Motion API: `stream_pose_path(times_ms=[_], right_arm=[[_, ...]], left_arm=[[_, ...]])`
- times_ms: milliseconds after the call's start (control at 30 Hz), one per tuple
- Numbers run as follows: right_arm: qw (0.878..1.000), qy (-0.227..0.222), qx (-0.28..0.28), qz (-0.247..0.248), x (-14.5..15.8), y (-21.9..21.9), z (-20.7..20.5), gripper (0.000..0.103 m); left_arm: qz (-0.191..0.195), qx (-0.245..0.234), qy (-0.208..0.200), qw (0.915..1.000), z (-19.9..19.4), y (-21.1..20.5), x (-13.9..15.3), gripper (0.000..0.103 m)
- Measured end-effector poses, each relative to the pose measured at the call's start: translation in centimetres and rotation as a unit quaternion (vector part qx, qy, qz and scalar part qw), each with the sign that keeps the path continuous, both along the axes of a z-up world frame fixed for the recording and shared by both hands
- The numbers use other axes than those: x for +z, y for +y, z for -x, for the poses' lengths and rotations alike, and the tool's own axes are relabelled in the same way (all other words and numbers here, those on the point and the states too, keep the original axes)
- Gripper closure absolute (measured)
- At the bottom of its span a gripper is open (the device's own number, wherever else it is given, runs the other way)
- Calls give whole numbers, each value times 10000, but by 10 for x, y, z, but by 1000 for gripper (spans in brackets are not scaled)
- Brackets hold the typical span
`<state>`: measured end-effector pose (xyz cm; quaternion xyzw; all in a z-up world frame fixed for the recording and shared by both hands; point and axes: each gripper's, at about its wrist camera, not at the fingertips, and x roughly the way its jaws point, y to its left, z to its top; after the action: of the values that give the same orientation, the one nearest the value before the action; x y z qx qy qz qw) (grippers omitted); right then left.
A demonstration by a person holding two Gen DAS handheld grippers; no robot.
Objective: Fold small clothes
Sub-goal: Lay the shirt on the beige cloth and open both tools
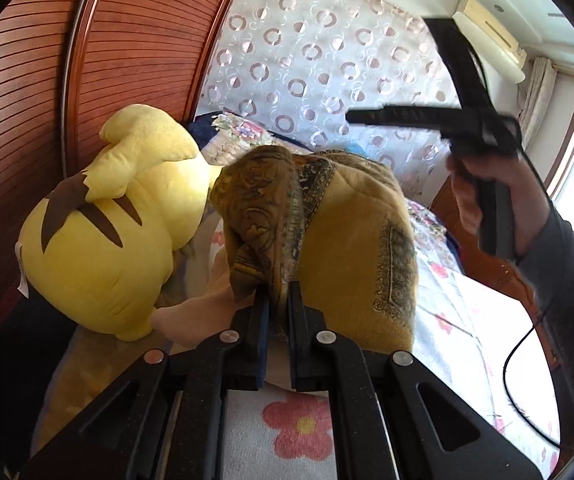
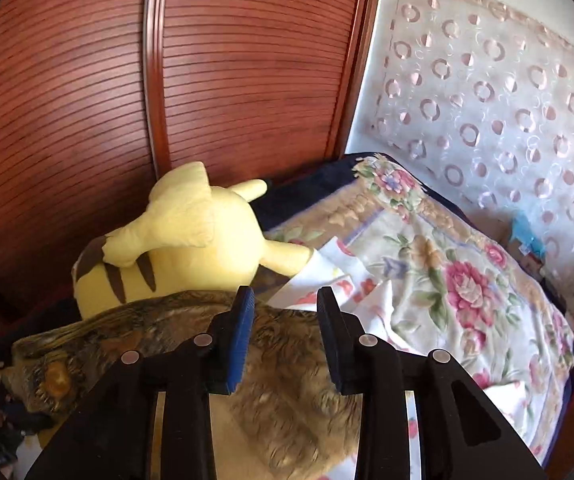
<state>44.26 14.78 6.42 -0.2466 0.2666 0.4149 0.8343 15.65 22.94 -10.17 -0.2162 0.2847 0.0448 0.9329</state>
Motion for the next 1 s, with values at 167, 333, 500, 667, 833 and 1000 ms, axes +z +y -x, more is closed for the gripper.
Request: stream_pose_path(times_ms=[167, 333, 500, 667, 833, 1000], right_arm=[[9984, 351, 362, -264, -23, -8, 36, 69], [9964, 569, 571, -264, -54, -26, 56, 69], [9973, 591, 422, -113, -95, -24, 43, 69], [9959, 783, 73, -451, -77, -45, 46, 69], [9956, 437, -261, -782, -51, -97, 94, 69], [9917, 166, -731, -1043, -33, -165, 155, 64]], left_arm=[[-233, 79, -89, 9997, 6, 0, 10, 78], [-518, 200, -384, 9977, 22, 2, 28, 20], [-959, 282, -382, 9943, 32, -6, 43, 20], [-1280, 217, -291, 9911, 39, -19, 52, 19], [-1452, -8, -295, 9890, 47, -45, 60, 19], [-1546, -310, -448, 9865, 60, -81, 70, 19]])
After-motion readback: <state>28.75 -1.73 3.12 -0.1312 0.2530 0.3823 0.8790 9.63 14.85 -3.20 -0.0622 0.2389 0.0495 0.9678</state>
